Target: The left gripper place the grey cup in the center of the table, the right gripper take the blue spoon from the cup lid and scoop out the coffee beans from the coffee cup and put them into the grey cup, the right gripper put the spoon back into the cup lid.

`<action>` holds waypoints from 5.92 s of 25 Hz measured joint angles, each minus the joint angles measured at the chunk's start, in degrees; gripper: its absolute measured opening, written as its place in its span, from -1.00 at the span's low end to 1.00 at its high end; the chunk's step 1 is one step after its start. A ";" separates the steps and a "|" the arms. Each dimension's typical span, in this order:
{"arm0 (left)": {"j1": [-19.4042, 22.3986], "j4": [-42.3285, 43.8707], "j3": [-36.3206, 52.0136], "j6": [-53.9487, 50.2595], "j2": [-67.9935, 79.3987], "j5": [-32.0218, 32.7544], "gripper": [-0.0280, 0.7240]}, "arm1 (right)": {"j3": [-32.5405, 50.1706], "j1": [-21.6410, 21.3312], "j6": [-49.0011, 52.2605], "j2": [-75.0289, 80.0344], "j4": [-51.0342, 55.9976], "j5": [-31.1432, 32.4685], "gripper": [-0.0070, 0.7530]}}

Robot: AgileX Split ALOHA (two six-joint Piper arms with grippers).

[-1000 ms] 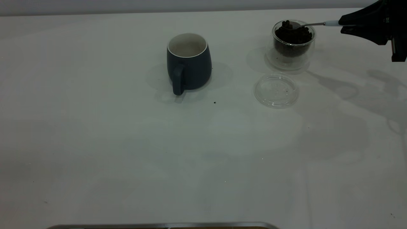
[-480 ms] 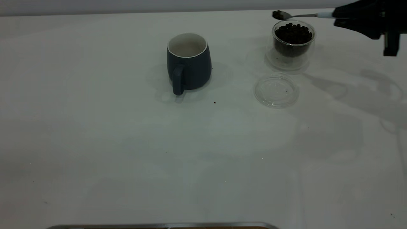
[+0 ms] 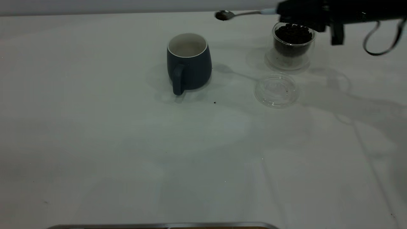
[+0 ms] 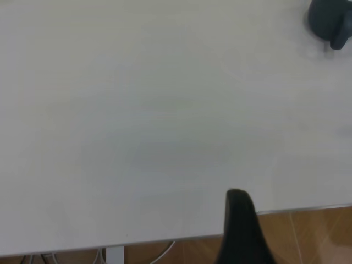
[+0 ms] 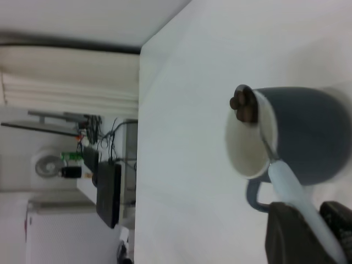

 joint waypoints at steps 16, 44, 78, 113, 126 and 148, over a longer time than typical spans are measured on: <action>0.00 0.00 0.00 0.00 0.00 0.00 0.55 | -4.07 7.55 -22.42 0.00 -0.20 -11.03 -0.69; 0.00 0.00 0.00 0.12 0.00 0.00 0.55 | 19.00 -14.26 -5.08 -13.05 -7.05 -9.82 -0.69; 0.00 0.00 0.00 0.01 0.00 0.00 0.55 | 6.01 -11.07 -12.08 9.22 -4.28 -5.95 -0.67; 0.00 0.00 0.00 0.14 0.00 0.00 0.55 | 5.90 -14.79 6.37 -1.93 -22.91 -10.44 0.74; 0.00 0.00 0.00 0.14 0.00 0.00 0.55 | 6.47 -7.57 56.61 -42.93 -73.38 -6.73 0.65; 0.00 0.00 0.00 -0.01 -0.06 0.00 0.55 | 30.59 -0.23 56.75 -101.30 -86.97 7.09 0.54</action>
